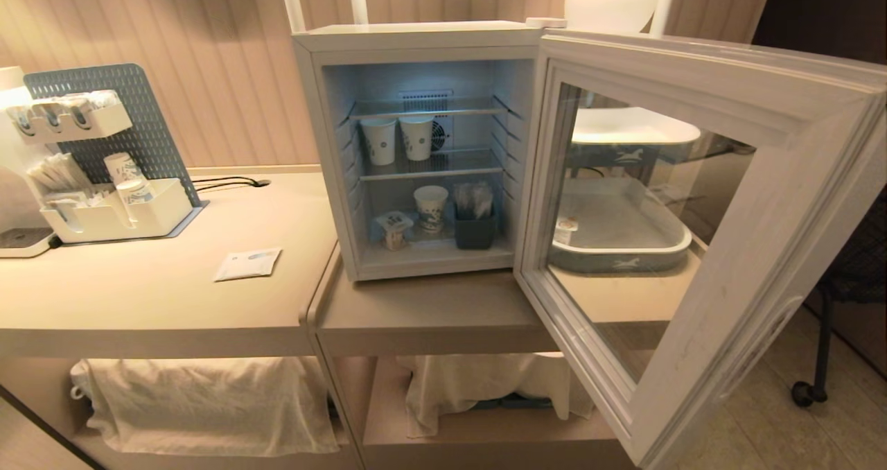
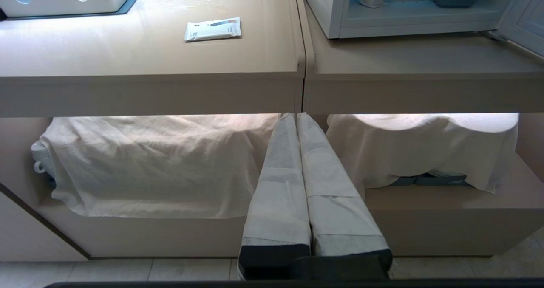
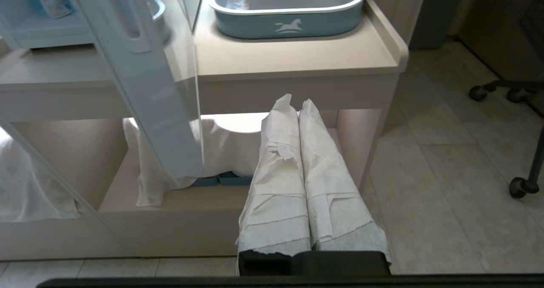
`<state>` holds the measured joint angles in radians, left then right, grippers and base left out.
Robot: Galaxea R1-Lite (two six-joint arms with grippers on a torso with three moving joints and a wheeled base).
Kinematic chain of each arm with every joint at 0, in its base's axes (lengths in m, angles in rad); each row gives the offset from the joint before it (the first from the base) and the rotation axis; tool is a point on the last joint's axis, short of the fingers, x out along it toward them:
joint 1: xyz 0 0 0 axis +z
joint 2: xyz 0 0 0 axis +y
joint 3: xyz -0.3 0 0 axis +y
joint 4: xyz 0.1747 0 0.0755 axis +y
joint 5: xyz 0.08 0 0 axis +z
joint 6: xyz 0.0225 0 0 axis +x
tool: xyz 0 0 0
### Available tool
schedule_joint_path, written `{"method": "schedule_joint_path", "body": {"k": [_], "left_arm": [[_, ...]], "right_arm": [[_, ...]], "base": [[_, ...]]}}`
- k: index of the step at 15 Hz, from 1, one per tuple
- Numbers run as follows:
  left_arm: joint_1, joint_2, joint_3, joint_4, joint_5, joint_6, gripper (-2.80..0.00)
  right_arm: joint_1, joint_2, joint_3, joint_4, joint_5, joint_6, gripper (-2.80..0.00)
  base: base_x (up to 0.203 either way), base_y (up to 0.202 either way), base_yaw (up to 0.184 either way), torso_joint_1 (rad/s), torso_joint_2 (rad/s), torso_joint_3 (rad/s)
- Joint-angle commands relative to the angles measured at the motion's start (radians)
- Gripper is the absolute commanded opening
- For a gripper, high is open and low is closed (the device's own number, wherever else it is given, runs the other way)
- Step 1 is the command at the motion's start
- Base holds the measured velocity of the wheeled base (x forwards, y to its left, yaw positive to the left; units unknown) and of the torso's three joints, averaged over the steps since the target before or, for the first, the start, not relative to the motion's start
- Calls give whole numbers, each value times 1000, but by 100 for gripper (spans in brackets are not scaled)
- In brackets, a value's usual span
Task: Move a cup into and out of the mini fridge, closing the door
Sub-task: Close the freezer door
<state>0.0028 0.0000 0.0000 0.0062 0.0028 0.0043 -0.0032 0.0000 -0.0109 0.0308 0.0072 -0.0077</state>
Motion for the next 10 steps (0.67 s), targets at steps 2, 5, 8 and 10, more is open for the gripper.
{"method": "schedule_joint_path", "body": {"k": [2,5,8,10], "left_arm": [[0,2,2,0,0,0,-280],[0,2,2,0,0,0,-280],[0,2,0,0,0,-1,-280],[0,2,2,0,2,-1,-280]], "right_arm": [[0,2,-1,1,1,0,-280],[0,47,-20,14,5,-3,-280],[0,346,-234,18,2,124,-280],[0,632,-381,7,2,196,-280]], "base": [[0,0,0,0,0,0],[0,0,0,0,0,0],[0,0,0,0,0,0],[0,0,0,0,0,0]]}}
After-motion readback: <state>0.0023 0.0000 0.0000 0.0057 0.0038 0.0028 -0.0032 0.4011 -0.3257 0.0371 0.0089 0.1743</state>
